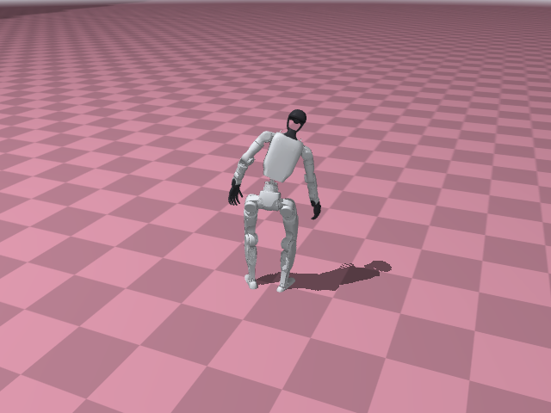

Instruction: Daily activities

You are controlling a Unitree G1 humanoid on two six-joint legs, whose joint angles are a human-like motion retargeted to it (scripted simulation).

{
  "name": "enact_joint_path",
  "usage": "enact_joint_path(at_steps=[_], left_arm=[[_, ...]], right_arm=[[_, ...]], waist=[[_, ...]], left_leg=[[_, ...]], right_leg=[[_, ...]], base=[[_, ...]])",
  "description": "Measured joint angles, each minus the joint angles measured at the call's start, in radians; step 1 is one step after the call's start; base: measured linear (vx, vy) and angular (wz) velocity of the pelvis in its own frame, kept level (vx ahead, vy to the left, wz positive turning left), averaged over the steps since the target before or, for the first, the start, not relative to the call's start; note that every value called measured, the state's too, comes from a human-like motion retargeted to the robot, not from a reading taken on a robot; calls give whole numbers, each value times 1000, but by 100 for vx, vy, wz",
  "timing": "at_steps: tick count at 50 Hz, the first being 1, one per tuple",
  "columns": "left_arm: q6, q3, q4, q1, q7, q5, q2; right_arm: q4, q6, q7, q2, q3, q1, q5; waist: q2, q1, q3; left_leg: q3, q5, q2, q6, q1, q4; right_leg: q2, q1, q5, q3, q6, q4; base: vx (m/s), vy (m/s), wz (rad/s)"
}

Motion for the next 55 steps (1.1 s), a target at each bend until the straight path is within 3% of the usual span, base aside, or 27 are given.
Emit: enact_joint_path(at_steps=[7,15,20,28,35,39,45,51,55], left_arm=[[-12,21,-1,2,-11,-16,-3],[-27,40,-2,-7,-4,-46,-2],[-36,49,-23,-15,19,-66,-4],[-41,64,-69,-44,65,-94,-11],[-35,74,-128,-60,94,-87,-8],[-33,61,-200,-50,111,-57,13],[-39,13,-314,-7,114,9,58],[-46,-31,-322,-2,111,97,78],[-38,-48,-273,16,117,146,76]], right_arm=[[17,4,3,22,-10,57,15],[39,7,-3,65,22,140,-20],[26,9,-5,113,75,171,-70],[-73,2,11,212,191,177,-148],[-368,-20,98,332,331,182,-208],[-637,-26,172,366,438,173,-235],[-864,-28,213,327,568,111,-309],[-564,8,118,254,545,8,-439],[-300,45,63,215,489,-44,-483]], waist=[[4,14,-8],[-9,8,-21],[-37,-1,-35],[-138,-38,-53],[-287,-109,-38],[-358,-149,-29],[-384,-155,-34],[-335,-71,-33],[-298,-7,-26]], left_leg=[[-114,-47,-11,-17,-58,23],[-248,32,-74,-58,-66,-144],[-297,57,-106,-50,-39,-193],[-289,-30,-148,41,53,-191],[-253,-82,-220,107,193,-224],[-240,-94,-262,120,252,-252],[-212,-90,-268,113,286,-307],[-177,-81,-225,105,279,-363],[-166,-87,-214,115,245,-342]], right_leg=[[46,37,-7,53,8,-2],[72,69,-24,123,17,14],[78,94,-44,179,22,22],[56,152,-72,282,43,52],[-27,121,-66,344,114,341],[-63,47,27,350,182,542],[-126,-47,8,251,159,496],[-104,-28,50,95,124,137],[-91,-10,75,41,103,31]], base=[[9,4,-45],[14,9,-42],[21,13,-42],[22,15,-39],[15,13,-34],[12,5,-29],[13,1,-41],[10,0,-49],[6,-1,-25]])
